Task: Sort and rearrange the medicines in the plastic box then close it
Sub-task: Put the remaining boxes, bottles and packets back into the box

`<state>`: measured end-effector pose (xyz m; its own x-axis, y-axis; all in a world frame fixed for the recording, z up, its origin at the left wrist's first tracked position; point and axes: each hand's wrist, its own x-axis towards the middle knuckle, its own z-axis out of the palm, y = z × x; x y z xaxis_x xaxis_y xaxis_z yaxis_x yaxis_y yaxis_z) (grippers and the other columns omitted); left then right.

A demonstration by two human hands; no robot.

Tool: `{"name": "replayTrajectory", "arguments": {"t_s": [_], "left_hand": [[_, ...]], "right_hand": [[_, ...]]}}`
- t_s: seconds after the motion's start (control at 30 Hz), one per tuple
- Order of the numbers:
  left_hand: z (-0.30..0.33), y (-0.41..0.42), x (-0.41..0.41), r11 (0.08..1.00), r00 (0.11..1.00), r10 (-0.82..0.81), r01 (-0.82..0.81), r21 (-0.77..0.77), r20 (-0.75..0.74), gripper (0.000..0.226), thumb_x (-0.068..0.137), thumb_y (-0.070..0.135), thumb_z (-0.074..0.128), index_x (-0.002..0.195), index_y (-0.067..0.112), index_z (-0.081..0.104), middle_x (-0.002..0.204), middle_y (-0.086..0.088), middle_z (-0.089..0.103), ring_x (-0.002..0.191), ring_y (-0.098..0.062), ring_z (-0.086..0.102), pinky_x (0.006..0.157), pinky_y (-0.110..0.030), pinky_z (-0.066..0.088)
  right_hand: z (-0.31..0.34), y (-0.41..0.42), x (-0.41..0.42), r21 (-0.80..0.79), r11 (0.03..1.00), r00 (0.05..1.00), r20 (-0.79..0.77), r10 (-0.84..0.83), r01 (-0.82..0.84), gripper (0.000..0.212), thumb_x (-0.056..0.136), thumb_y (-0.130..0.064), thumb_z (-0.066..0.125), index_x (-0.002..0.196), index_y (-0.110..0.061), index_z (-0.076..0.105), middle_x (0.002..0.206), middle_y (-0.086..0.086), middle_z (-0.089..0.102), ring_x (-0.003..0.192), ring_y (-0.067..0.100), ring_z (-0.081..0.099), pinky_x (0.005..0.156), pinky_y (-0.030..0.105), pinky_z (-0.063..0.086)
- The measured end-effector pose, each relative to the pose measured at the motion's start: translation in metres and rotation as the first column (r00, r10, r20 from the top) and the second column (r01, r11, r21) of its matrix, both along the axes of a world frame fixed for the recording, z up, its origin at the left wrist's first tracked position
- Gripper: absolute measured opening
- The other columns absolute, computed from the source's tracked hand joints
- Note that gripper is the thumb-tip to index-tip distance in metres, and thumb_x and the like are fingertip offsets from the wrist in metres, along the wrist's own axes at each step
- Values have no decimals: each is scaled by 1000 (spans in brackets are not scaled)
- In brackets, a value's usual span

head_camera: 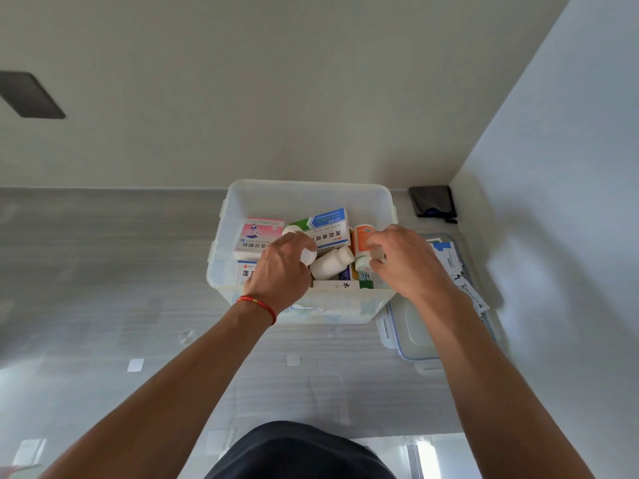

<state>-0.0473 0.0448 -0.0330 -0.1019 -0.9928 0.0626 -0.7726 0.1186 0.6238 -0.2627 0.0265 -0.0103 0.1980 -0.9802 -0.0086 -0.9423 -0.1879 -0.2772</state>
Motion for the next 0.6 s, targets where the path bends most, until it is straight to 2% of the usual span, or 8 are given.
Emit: {"name": "replayTrajectory", "arguments": {"t_s": [0.1, 0.2, 0.27, 0.33, 0.4, 0.5, 0.53, 0.6], "left_hand": [[-1, 0, -1, 1000, 999, 12, -12, 4, 30, 46, 76, -14, 46, 110, 10, 66, 126, -11, 65, 124, -31, 58, 101, -39, 52], [-2, 0, -1, 1000, 999, 3, -3, 0, 41, 46, 76, -12, 46, 110, 12, 66, 127, -10, 65, 125, -30, 57, 100, -41, 52], [-2, 1, -2, 1000, 999, -4, 5, -20, 48, 45, 77, -11, 46, 110, 13, 66, 126, -10, 66, 123, -31, 58, 98, -42, 52], [-1, 3, -4, 999, 998, 4, -1, -53, 55, 45, 78, -9, 48, 110, 15, 68, 123, -10, 67, 119, -31, 59, 93, -44, 54], [-2, 5, -9, 997, 998, -13, 19, -80, 64, 44, 79, -6, 49, 110, 18, 70, 121, -9, 67, 117, -31, 60, 89, -46, 56], [-3, 6, -24, 992, 997, -63, 66, -111, 34, 44, 77, -9, 51, 108, 15, 71, 113, -7, 69, 117, -30, 57, 96, -45, 51], [-3, 6, -31, 989, 997, -71, 74, -132, 28, 44, 76, -10, 52, 106, 14, 72, 110, -6, 71, 116, -28, 57, 100, -39, 49], [-2, 6, -45, 984, 995, -91, 95, -148, 28, 41, 77, -9, 53, 105, 14, 73, 108, -3, 73, 113, -22, 58, 104, -17, 39]], "right_hand": [[4, -4, -4, 1, 1000, 998, 54, 16, -17, 27, 95, -11, 69, 121, -18, 73, 107, 4, 69, 86, 10, 55, 77, 20, 40], [11, 2, -17, -60, 997, 964, 265, -36, 54, 23, 94, -5, 66, 112, -16, 77, 104, -4, 73, 80, 0, 61, 71, 3, 42], [12, 6, -33, -91, 981, 908, 402, -121, 171, 22, 95, -4, 65, 107, -16, 78, 100, -7, 75, 81, 3, 66, 79, 9, 50], [8, 9, -57, -78, 953, 854, 469, -224, 293, 22, 96, -7, 64, 106, -19, 79, 99, -8, 76, 85, 8, 69, 82, 17, 53], [-1, 12, -85, -31, 919, 813, 480, -331, 393, 20, 97, -10, 63, 105, -21, 78, 99, -8, 76, 89, 9, 70, 78, 13, 49], [-23, 16, -124, 78, 841, 755, 402, -518, 536, 20, 97, -13, 61, 106, -24, 75, 105, -2, 77, 95, 18, 72, 62, 15, 46], [-33, 17, -135, 108, 821, 754, 342, -560, 561, 21, 96, -12, 60, 109, -23, 74, 111, 2, 76, 97, 22, 72, 57, 16, 44], [-53, 20, -149, 178, 792, 757, 232, -611, 584, 26, 95, -10, 59, 118, -18, 70, 121, 7, 73, 102, 28, 70, 58, 22, 47]]}}
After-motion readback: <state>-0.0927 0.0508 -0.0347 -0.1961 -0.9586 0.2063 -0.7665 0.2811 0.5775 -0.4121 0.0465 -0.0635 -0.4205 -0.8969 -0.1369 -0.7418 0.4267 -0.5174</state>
